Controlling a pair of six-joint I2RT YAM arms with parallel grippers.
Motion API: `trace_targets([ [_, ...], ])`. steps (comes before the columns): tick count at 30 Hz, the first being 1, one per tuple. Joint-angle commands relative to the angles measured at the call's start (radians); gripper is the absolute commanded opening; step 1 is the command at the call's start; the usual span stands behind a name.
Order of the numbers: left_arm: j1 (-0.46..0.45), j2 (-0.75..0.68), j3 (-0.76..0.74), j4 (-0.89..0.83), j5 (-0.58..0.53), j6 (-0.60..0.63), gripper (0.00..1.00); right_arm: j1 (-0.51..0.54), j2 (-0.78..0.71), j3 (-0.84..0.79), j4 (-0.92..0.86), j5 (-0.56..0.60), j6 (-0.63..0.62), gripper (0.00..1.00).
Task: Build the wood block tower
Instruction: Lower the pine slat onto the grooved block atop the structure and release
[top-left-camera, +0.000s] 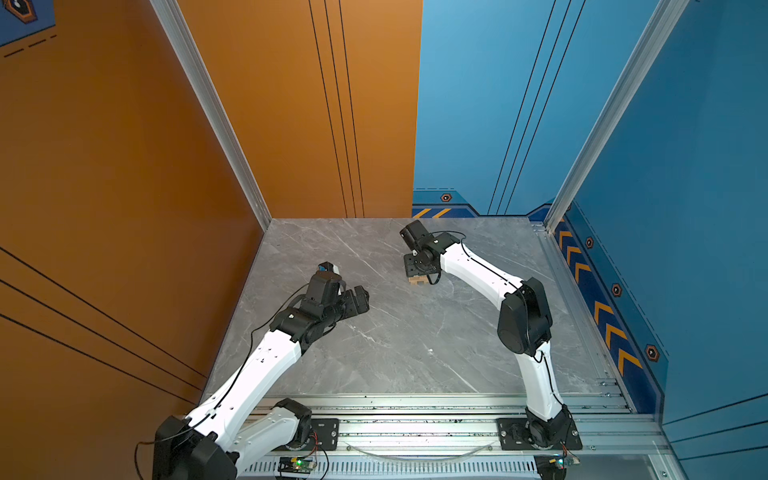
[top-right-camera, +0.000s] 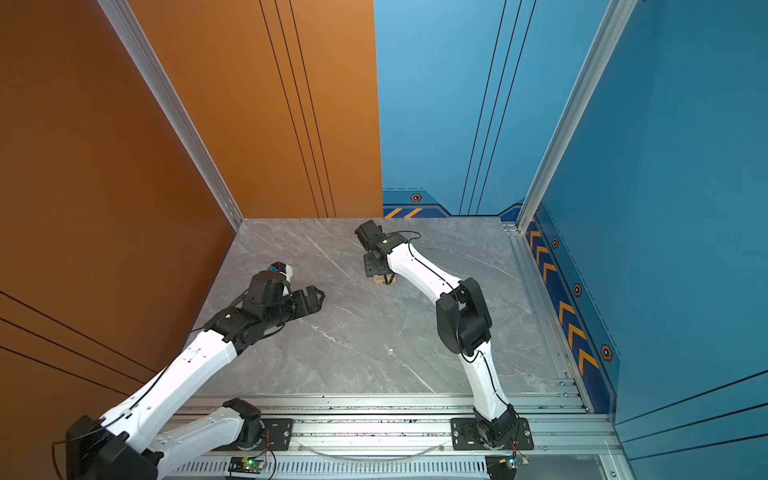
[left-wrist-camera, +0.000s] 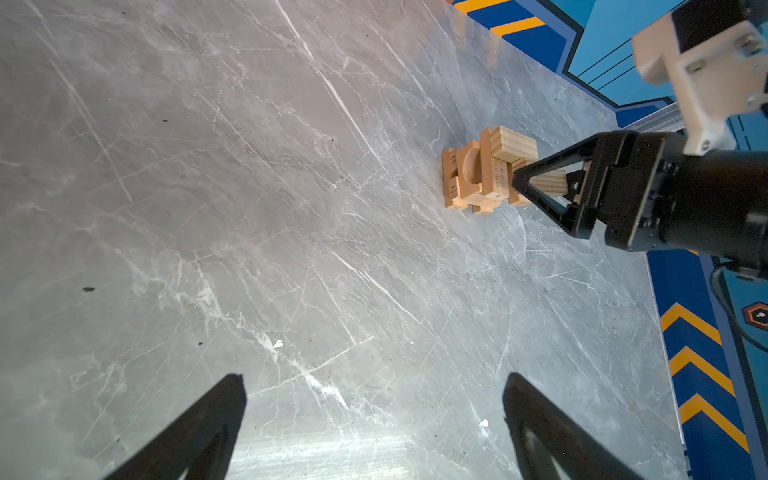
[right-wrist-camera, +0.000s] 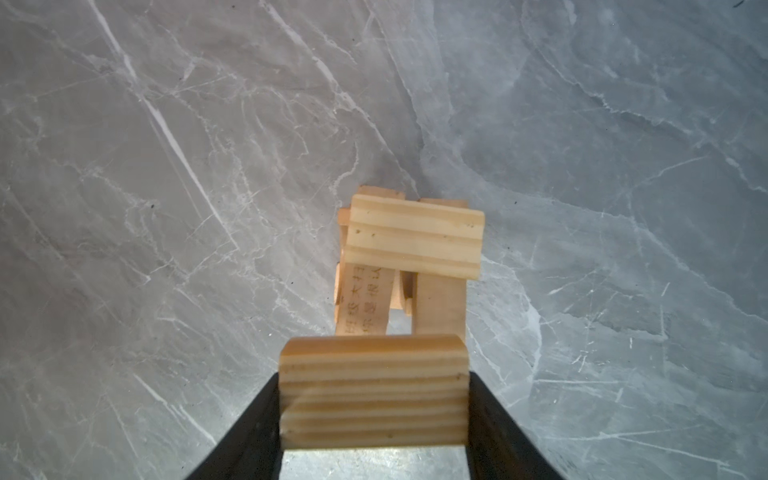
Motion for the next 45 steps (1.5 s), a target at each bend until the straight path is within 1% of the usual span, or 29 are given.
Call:
trace_targets([
  [1,-0.008,0.038,0.046,0.022,0.026,0.042,0.98,-0.013,0.02,0.041,-0.035,-0.011,0.031,0.49],
  [5,-0.01,0.06,0.056,0.03,0.034,0.049,0.98,-0.027,0.039,0.051,-0.041,-0.015,0.039,0.49],
  [18,-0.004,0.069,0.055,0.038,0.032,0.054,0.98,-0.04,0.055,0.054,-0.05,-0.029,0.042,0.49],
  [30,0.039,0.019,0.026,0.045,0.006,0.046,0.98,-0.04,0.068,0.057,-0.05,-0.036,0.043,0.5],
  [37,0.069,-0.008,0.003,0.052,0.01,0.035,0.98,-0.041,0.082,0.067,-0.05,-0.04,0.044,0.51],
  [45,0.084,-0.022,0.0,0.052,0.018,0.028,0.98,-0.042,0.094,0.083,-0.057,-0.041,0.042,0.53],
])
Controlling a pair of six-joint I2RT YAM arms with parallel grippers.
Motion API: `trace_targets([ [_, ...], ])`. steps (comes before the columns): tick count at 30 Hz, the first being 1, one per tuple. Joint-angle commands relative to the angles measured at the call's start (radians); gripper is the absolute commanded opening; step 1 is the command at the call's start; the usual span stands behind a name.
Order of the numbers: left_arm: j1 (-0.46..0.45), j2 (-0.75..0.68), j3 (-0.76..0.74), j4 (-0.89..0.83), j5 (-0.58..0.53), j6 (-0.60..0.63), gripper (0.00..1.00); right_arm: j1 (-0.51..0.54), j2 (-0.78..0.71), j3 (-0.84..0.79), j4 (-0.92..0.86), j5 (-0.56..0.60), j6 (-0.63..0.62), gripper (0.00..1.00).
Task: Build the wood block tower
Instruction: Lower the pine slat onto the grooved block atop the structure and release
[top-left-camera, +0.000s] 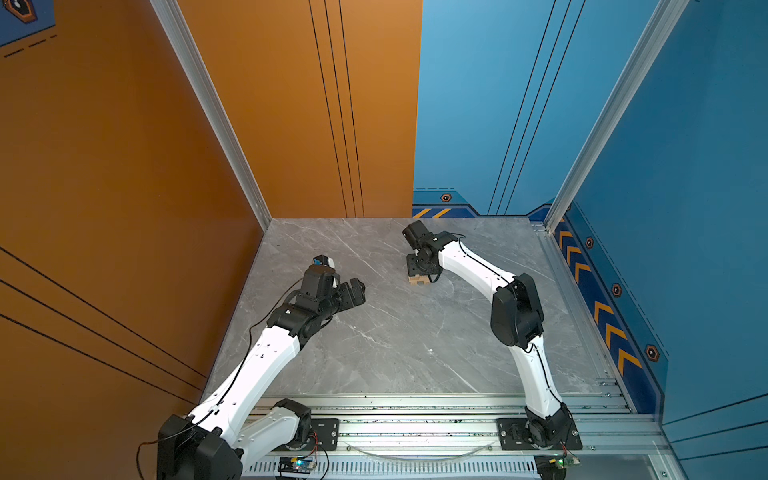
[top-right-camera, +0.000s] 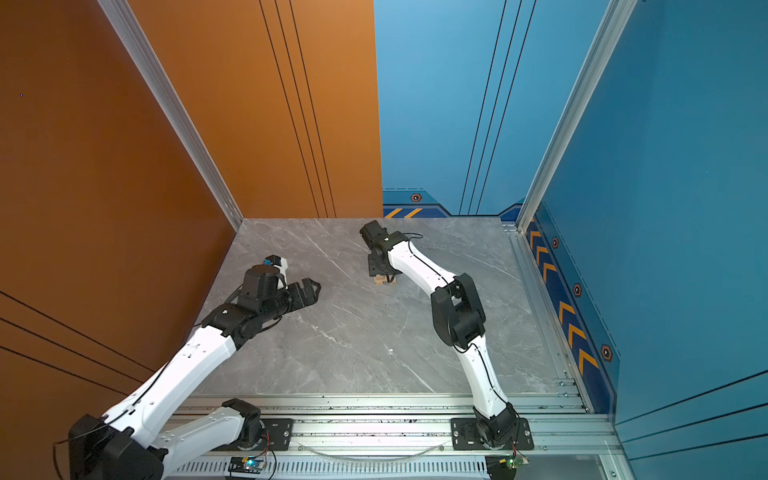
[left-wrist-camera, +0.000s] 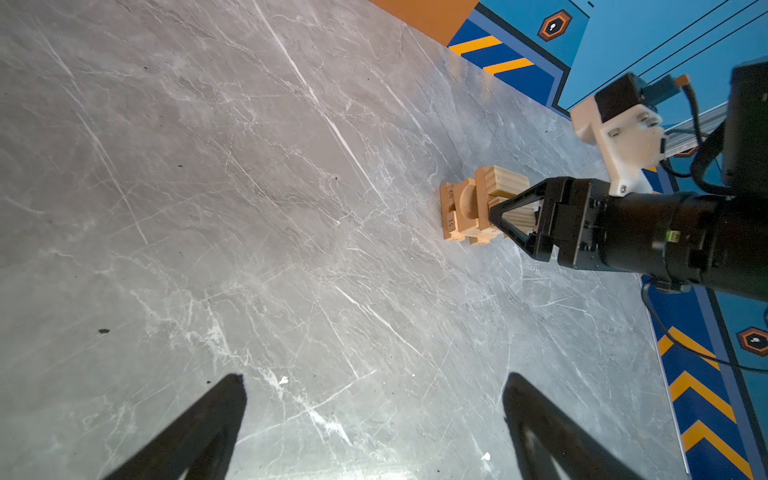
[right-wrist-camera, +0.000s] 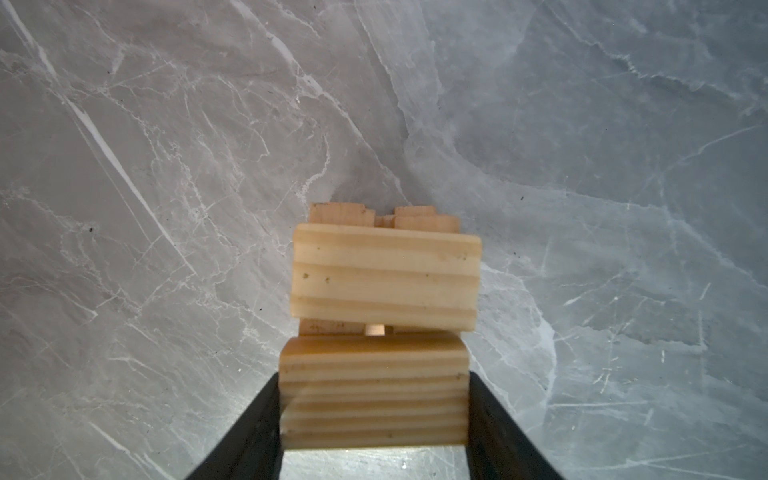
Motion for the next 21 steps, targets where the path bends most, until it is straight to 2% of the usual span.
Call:
trace_targets([
  [1,0.009,-0.014,-0.01,0.009,0.003,-0.005,0.98,-0.008,0.01,0.031,-0.034,-0.008,0.016,0.53],
  [12,0.011,-0.026,-0.01,0.01,0.004,-0.015,0.99,-0.012,0.011,0.033,-0.034,-0.011,0.009,0.55],
  [21,0.011,-0.033,-0.016,0.006,0.006,-0.016,0.99,-0.012,0.018,0.034,-0.034,-0.022,0.007,0.64],
])
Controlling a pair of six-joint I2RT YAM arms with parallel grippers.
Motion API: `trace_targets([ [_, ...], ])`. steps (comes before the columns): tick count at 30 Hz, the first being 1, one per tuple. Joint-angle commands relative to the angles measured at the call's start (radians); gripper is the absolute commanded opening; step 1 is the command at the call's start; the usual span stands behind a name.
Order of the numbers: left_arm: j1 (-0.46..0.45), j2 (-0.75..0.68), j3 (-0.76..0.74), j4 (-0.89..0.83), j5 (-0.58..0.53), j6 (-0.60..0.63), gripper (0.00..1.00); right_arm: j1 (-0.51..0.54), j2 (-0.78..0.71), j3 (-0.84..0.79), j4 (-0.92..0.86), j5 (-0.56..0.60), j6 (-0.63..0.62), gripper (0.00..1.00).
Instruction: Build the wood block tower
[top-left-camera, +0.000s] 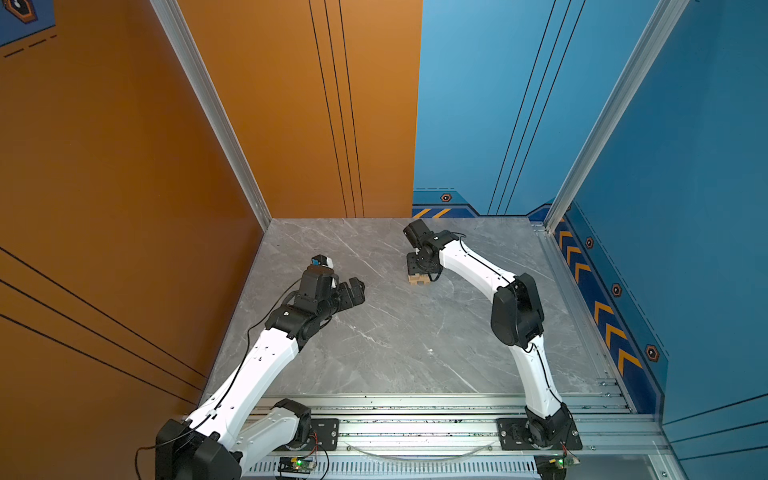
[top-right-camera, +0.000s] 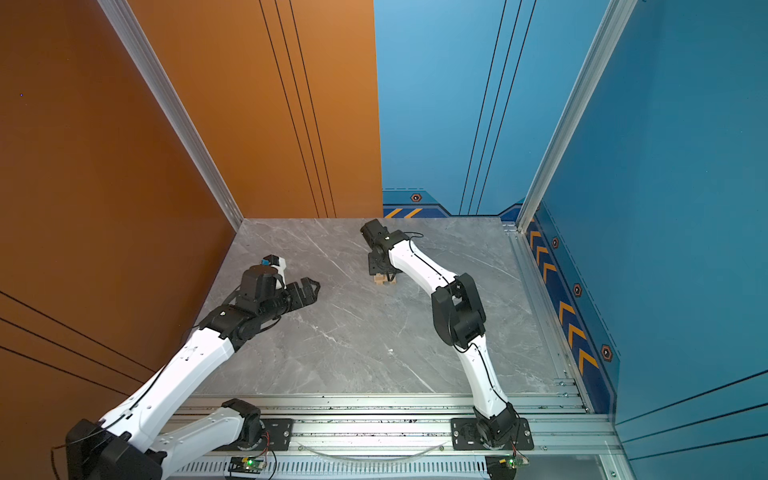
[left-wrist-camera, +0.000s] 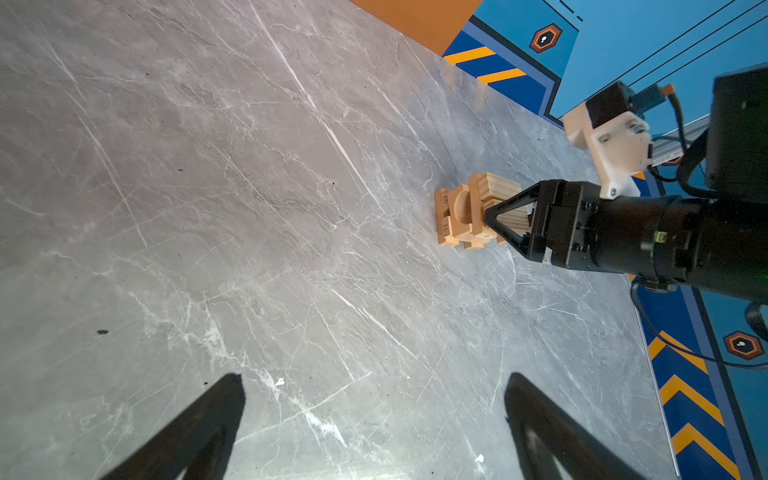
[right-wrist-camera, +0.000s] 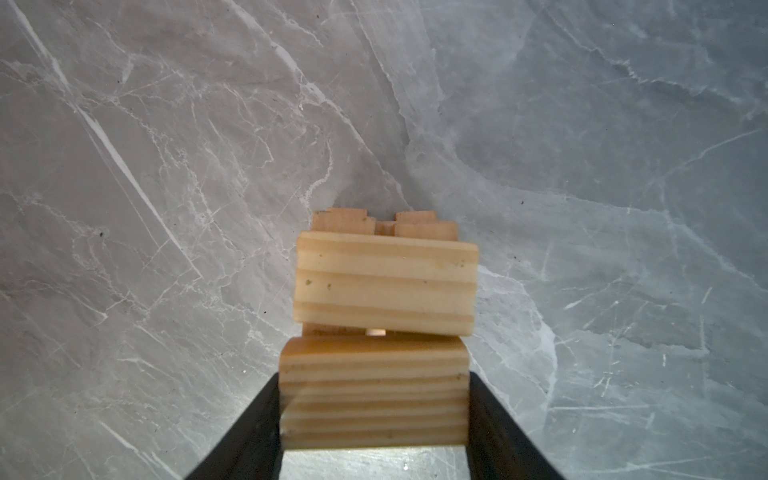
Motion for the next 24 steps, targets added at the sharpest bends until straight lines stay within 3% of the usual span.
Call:
trace_targets([
  [1,0.01,-0.013,-0.01,0.003,0.005,-0.005,0.99,-0.006,0.016,0.023,-0.033,-0.006,0.008,0.66],
  [9,0.011,-0.011,-0.003,0.001,0.008,-0.002,1.0,-0.007,0.003,0.023,-0.032,0.001,0.004,0.99],
  [15,0.018,-0.015,-0.001,-0.002,0.002,0.006,0.99,-0.003,-0.051,0.02,-0.034,-0.004,-0.011,1.0],
  [24,0.027,-0.02,0.014,-0.04,-0.017,0.065,0.98,-0.012,-0.246,-0.05,-0.032,-0.009,-0.075,1.0],
])
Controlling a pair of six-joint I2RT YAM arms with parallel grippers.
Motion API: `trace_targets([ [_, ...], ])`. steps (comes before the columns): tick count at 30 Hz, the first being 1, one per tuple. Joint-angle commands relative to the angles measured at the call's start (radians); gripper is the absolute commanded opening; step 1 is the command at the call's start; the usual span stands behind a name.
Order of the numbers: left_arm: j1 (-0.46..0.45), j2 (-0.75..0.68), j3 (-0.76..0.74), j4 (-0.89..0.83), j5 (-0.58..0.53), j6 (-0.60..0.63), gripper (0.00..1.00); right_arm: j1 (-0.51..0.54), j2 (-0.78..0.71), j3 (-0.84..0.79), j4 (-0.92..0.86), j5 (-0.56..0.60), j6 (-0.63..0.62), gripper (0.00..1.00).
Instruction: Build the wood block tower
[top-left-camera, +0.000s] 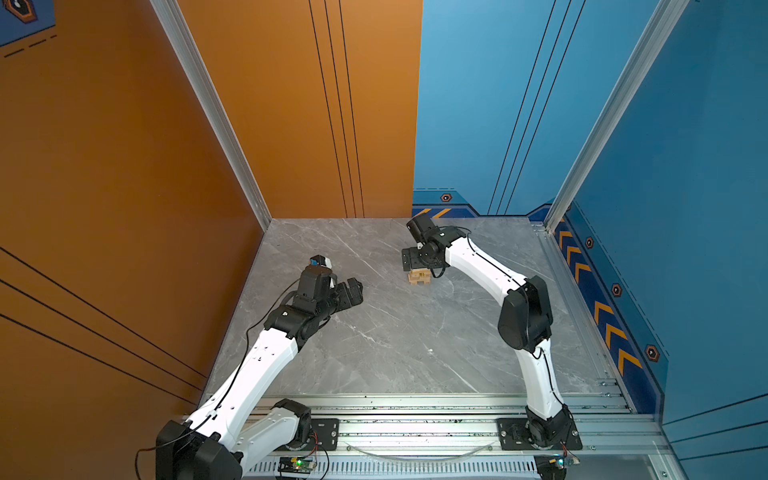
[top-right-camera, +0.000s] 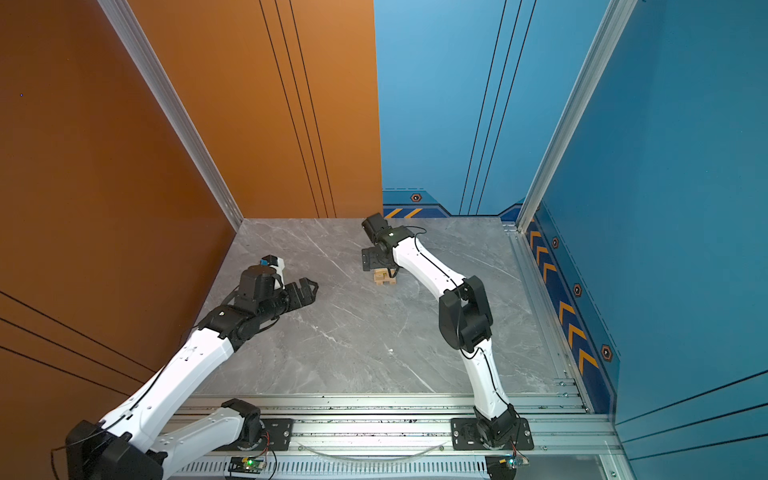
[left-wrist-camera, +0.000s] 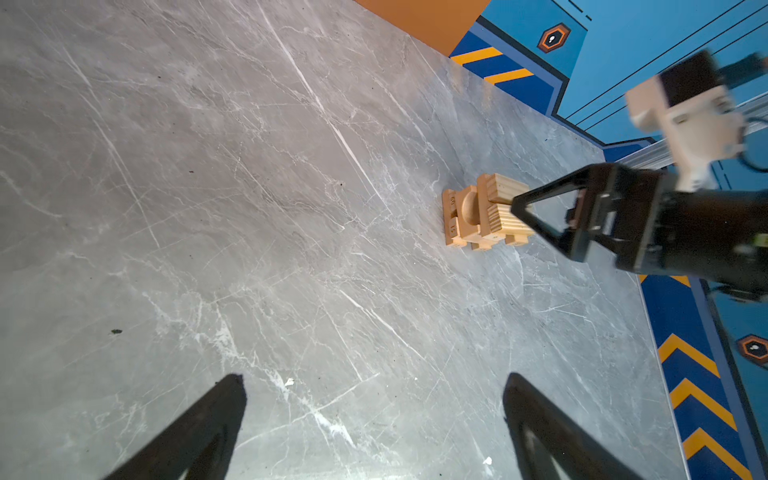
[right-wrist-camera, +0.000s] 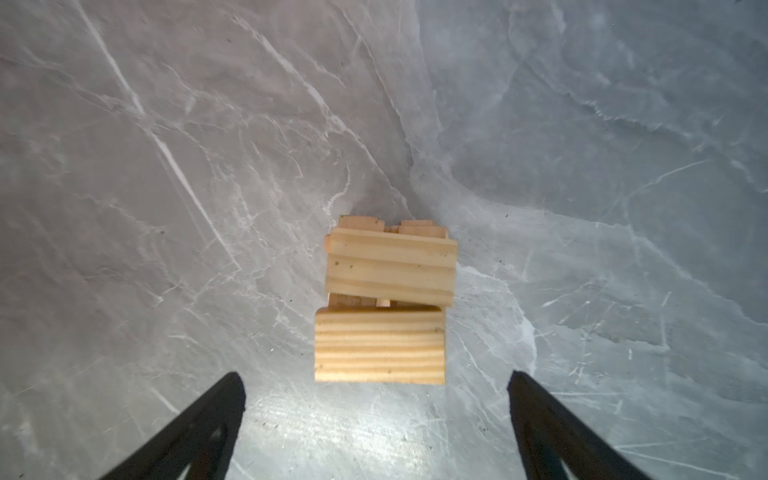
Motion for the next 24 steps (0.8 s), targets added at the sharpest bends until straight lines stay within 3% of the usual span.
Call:
trace_targets([
  [1,0.01,-0.02,0.019,-0.038,-0.018,0.047,0.98,-0.018,-0.144,-0.049,-0.017,-0.008,-0.049,1.0],
  [15,0.009,-0.076,0.064,-0.098,-0.099,0.139,0.98,-0.072,-0.598,-0.563,0.114,0.112,-0.09,1.0],
  [24,0.003,-0.069,-0.041,-0.023,-0.316,0.161,0.98,-0.145,-0.842,-0.96,0.338,0.26,-0.064,1.0],
])
